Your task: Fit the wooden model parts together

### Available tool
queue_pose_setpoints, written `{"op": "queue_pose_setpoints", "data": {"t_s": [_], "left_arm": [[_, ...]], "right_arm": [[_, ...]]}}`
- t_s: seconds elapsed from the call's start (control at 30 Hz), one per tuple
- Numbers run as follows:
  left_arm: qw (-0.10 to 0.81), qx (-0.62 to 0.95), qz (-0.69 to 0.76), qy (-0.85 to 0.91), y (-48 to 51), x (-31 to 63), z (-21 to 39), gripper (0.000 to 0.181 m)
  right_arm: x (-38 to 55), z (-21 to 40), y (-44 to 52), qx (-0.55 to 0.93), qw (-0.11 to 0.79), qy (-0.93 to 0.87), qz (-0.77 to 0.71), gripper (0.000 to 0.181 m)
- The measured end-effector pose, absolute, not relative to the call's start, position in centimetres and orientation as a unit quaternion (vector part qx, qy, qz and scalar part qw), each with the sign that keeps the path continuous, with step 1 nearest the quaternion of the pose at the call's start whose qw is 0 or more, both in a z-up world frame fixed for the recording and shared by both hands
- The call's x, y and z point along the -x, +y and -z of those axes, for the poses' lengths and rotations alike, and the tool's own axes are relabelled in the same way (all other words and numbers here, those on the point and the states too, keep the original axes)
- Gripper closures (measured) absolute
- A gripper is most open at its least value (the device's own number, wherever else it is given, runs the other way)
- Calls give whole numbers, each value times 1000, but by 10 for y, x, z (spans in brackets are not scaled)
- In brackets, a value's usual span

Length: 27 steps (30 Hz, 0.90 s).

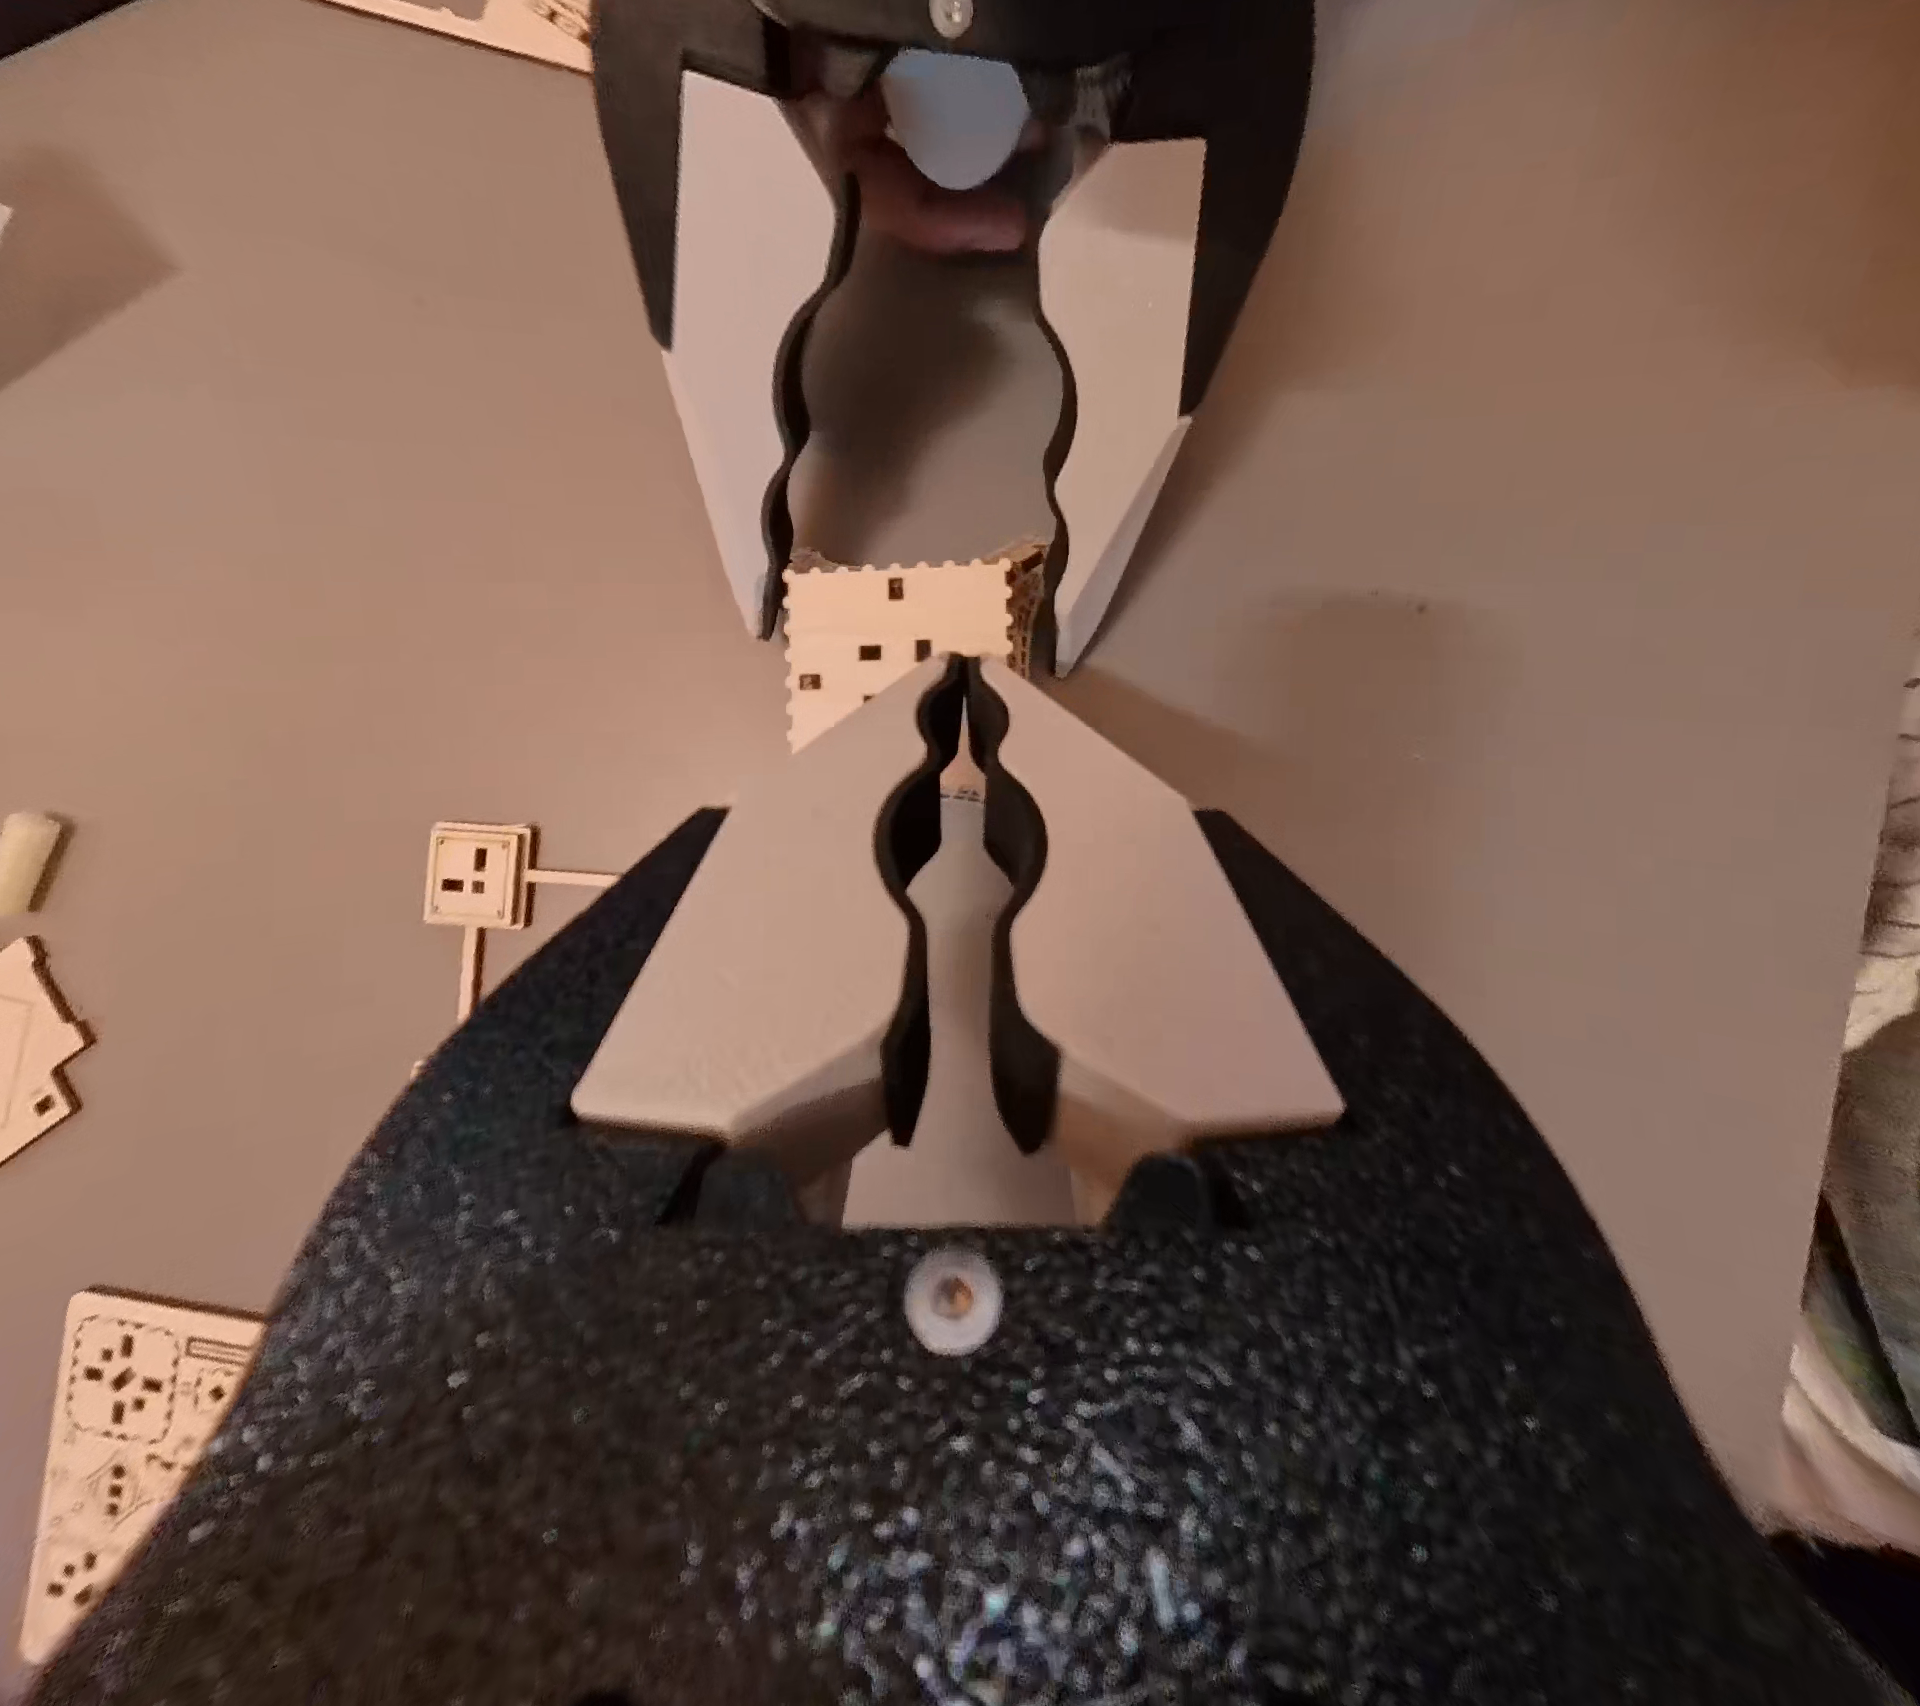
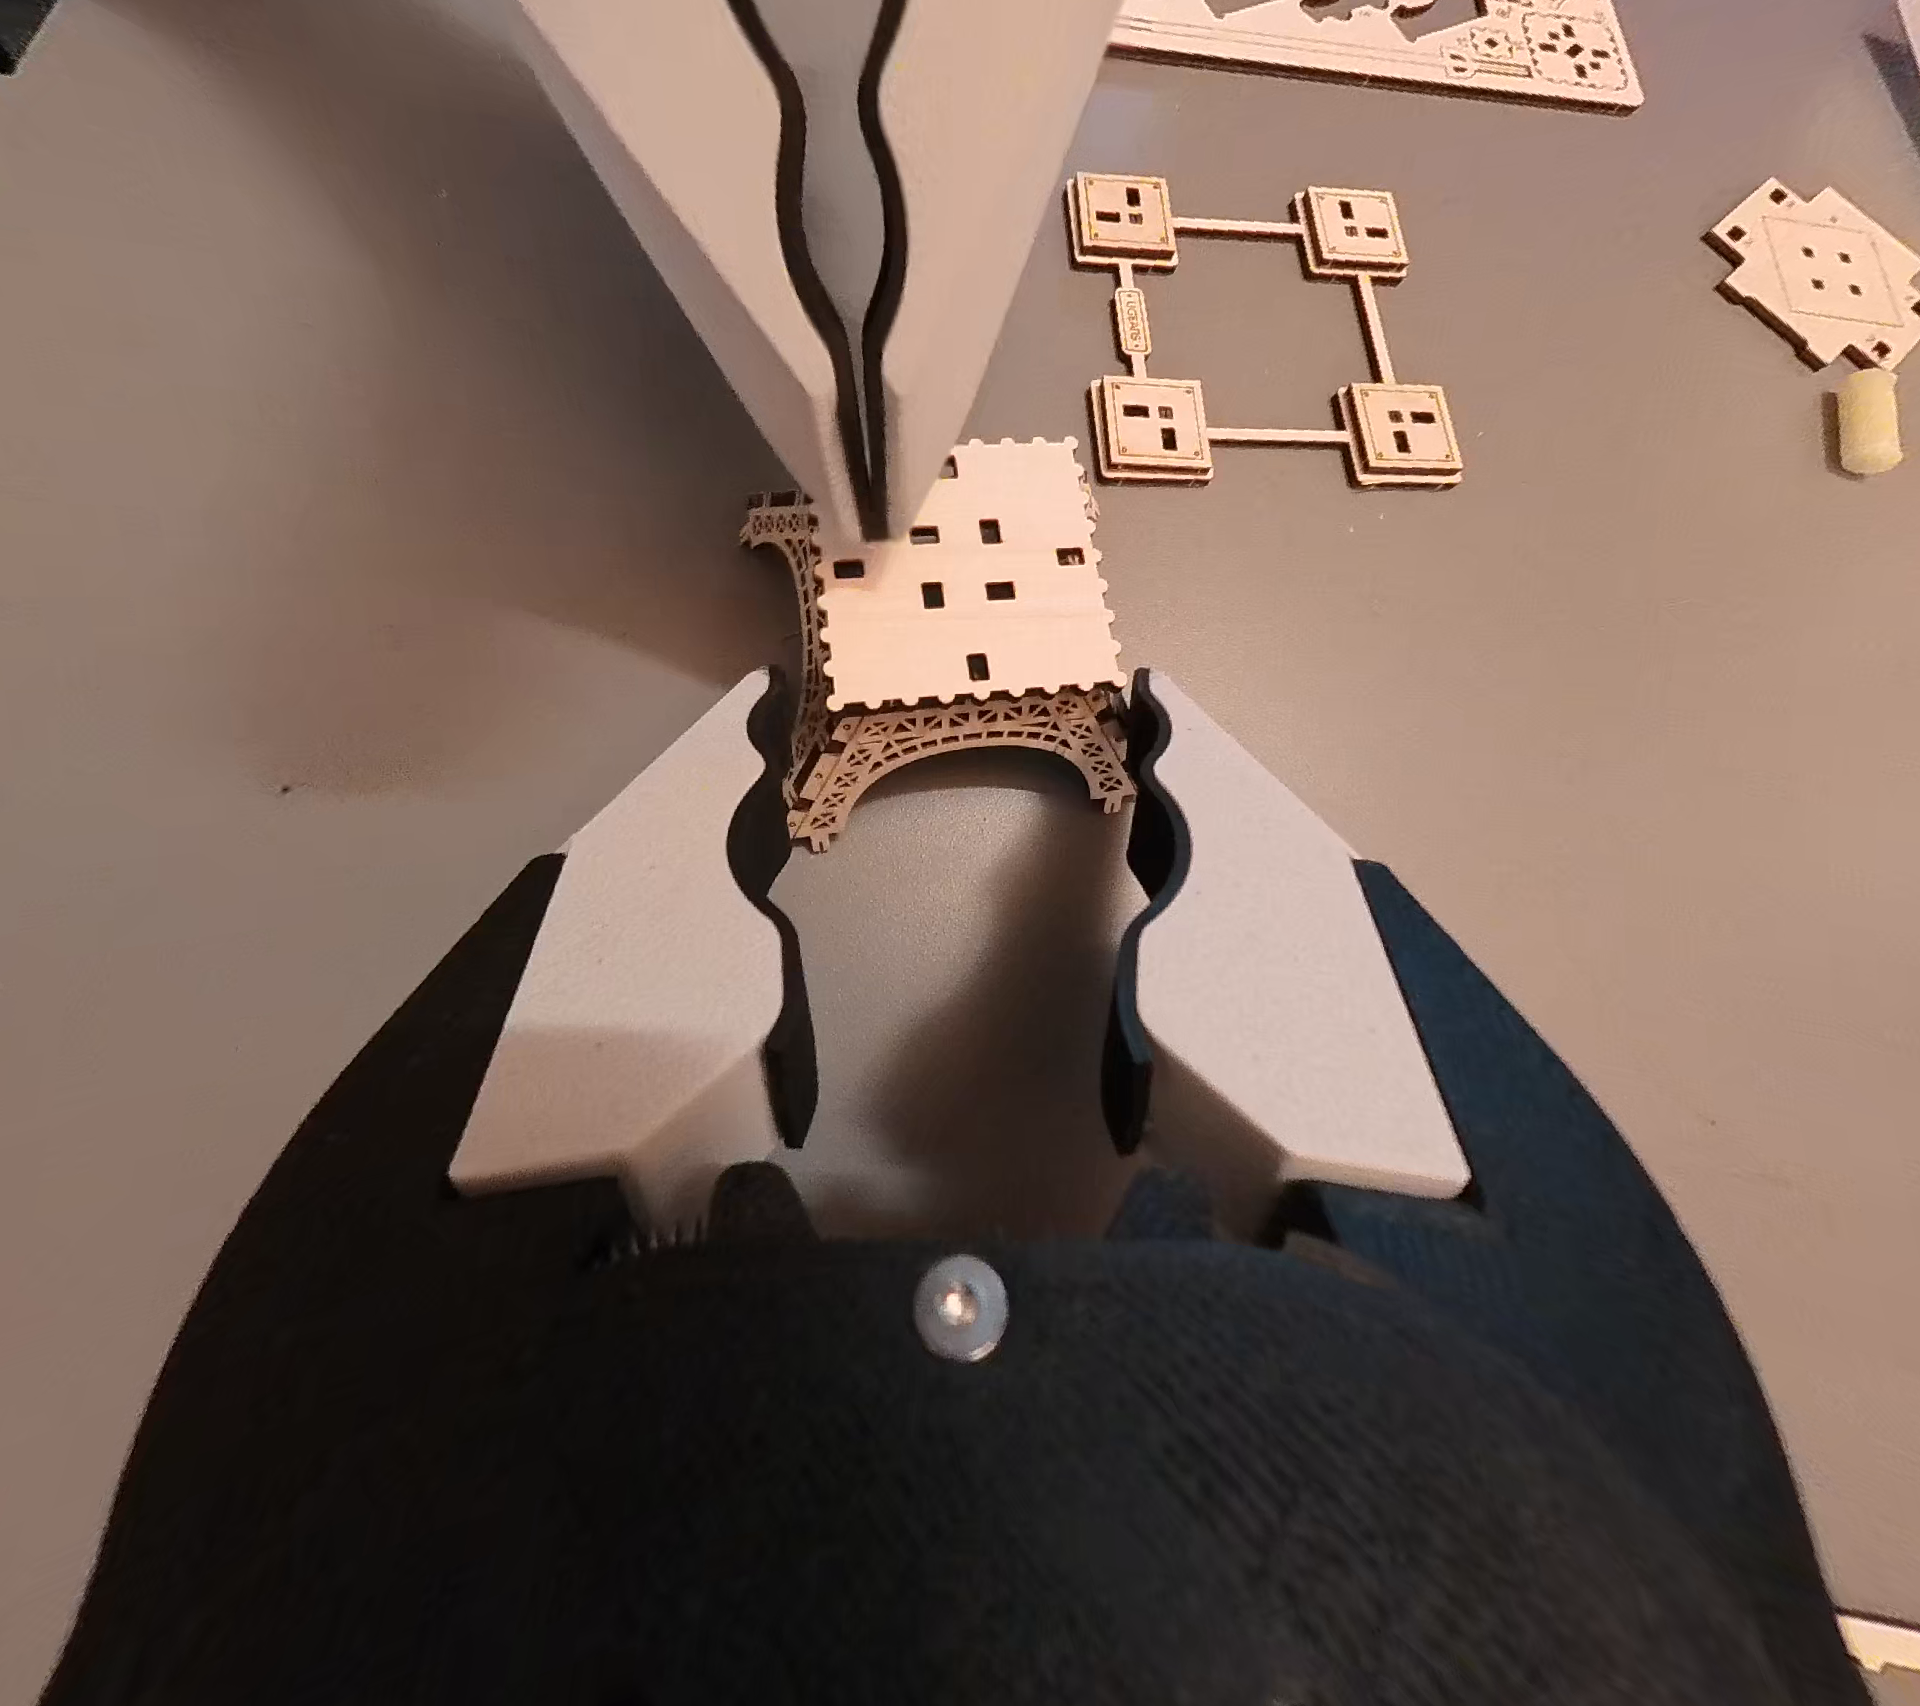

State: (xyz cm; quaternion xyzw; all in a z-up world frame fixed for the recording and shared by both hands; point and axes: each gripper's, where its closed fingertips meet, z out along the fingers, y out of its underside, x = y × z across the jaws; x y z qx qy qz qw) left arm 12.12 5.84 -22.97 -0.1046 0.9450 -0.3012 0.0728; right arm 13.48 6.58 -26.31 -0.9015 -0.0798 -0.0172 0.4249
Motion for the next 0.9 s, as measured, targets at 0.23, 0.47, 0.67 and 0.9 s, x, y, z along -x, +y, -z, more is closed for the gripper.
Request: {"op": "queue_pose_setpoints", "data": {"t_s": [0.23,0.47,0.67,0.9], "left_arm": [[70,96,258,959,56,-119,238,181],[73,92,205,972,56,-120,239,181],[54,91,216,971,56,-119,239,181],[52,105,269,956,56,-122,225,181]], "right_arm": [[-135,263,66,902,425,-79,16,118],[-135,264,66,903,424,-77,12,118],[-135,264,66,902,424,-77,12,118],[-135,263,66,903,423,-76,11,117]]}}
